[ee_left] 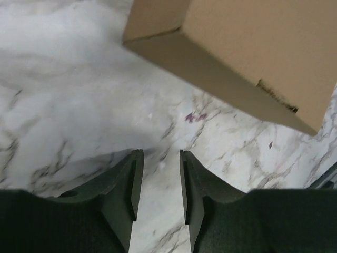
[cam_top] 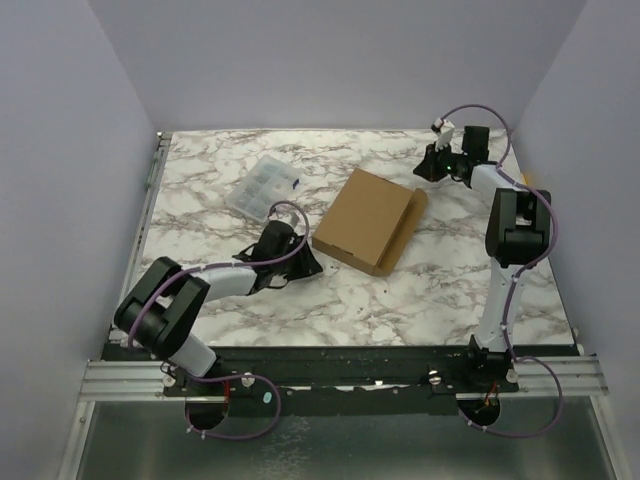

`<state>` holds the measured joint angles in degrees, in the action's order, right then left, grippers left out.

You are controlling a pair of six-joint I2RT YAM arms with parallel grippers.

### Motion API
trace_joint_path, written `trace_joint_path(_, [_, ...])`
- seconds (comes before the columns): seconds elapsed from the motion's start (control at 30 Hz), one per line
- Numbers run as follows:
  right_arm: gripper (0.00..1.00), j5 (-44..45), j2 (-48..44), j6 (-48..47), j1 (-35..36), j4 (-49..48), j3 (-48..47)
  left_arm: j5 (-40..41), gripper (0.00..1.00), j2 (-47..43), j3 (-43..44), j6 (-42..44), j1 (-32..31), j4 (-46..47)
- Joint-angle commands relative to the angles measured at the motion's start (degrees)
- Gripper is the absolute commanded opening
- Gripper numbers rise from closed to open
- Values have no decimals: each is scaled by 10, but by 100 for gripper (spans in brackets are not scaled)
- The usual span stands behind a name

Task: Fold the paper box
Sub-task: Close the paper box at the center of the board.

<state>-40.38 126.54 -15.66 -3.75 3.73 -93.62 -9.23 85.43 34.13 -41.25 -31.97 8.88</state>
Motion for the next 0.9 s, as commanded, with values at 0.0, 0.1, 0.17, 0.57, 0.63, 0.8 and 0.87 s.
trace_joint_path(0.0, [9, -41, 15, -36, 10, 53, 1, -6, 41, 75, 34, -62, -16, 121])
trace_joint_path(0.1, [9, -52, 1, -85, 19, 93, 19, 7, 40, 118, 65, -58, -16, 125])
trace_joint_path(0.17, [7, -43, -20, -127, 33, 116, 45, 9, 40, 139, 89, -47, -13, 116])
trace_joint_path(0.57, [6, 13, -249, -226, 100, 102, 317, 37, 41, 225, 271, 122, 48, -64])
trace_joint_path(0.63, [6, 20, -274, -210, 123, 104, 338, 27, 42, 249, 318, 152, 53, -99])
trace_joint_path(0.8, [7, 51, -285, -157, 158, 152, 356, 44, 43, 294, 417, 216, 66, -178])
trace_joint_path(0.87, [7, 47, -301, -156, 158, 172, 382, 43, 44, 302, 440, 233, 77, -194])
